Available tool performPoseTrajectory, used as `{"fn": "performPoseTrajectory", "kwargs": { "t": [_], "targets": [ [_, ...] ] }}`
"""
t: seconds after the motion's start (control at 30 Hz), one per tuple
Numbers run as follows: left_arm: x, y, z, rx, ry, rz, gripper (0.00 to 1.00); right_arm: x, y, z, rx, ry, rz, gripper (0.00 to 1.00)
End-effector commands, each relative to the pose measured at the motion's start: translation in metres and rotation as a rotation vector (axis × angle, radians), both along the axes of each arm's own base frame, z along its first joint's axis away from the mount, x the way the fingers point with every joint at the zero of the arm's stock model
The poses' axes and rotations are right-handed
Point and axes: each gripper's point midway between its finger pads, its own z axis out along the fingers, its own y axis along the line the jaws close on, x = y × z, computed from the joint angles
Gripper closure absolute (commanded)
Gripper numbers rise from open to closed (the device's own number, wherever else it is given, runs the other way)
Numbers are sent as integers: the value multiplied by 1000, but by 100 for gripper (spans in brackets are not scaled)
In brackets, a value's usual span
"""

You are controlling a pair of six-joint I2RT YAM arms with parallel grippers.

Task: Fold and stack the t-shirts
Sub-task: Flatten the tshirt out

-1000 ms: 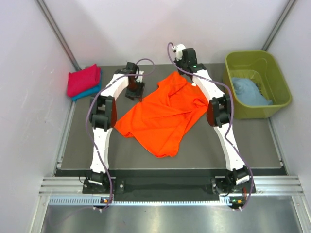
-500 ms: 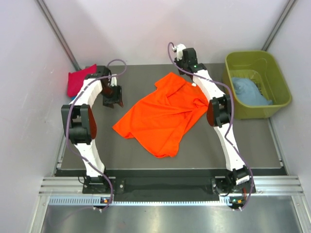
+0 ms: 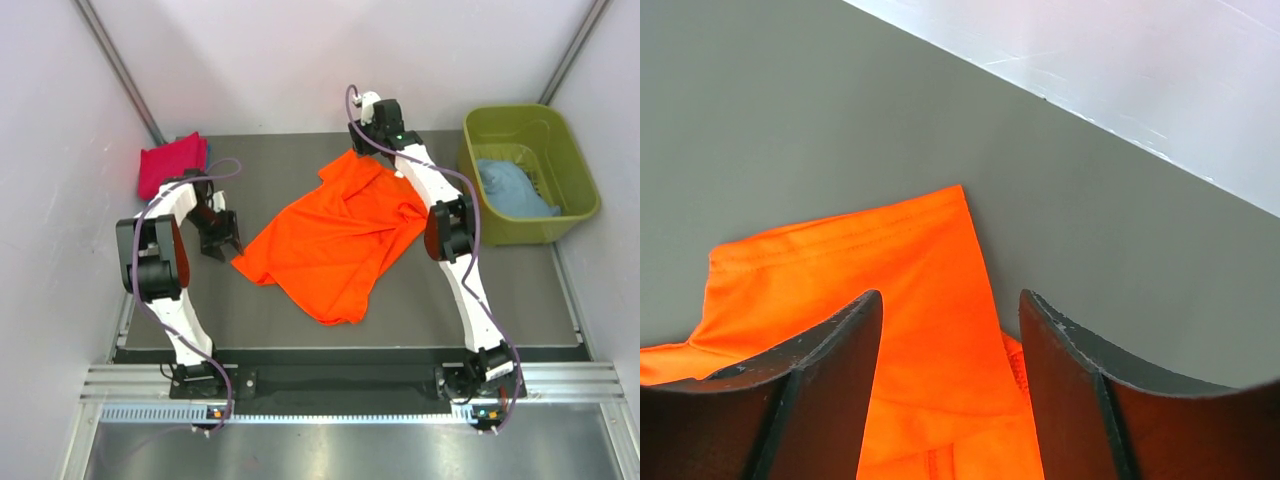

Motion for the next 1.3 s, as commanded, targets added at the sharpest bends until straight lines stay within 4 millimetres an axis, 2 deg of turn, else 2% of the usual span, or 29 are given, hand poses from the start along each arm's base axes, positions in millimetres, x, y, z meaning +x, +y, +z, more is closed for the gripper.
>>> {"fn": "performPoseTrajectory", "kwargs": {
  "t": [0.0,0.2,0.53,0.77,0.87,0.97,1.0,1.13,1.2,1.27],
  "targets": [
    [-6,-9,18,-40,-26,3,41,-3,9,64,41,-103,5,42],
    [-23,-16,7,-75,26,18,41,2,8,69,40,-128,-11,41],
    [-6,-2,-1,-17,2,23,41,-1,14,67,35,-122,0,41],
    [5,-7,-13,-50,-1,30,45,0,13,67,19,-134,-8,41],
    [11,-8,-14,-55,-5,27,51,3,11,67,7,-144,-21,41],
    [14,-9,-14,-59,-9,22,65,5,9,65,13,-147,-30,41],
    [15,-8,-13,-60,-13,22,76,6,10,63,32,-135,-32,41],
    [13,-7,-7,-45,-21,12,100,5,17,58,142,-85,-19,40],
    [16,-2,2,-23,-42,4,100,3,28,55,258,-33,9,40],
    [18,2,9,-1,-59,-7,100,9,25,53,325,-17,11,39]
  ]
}}
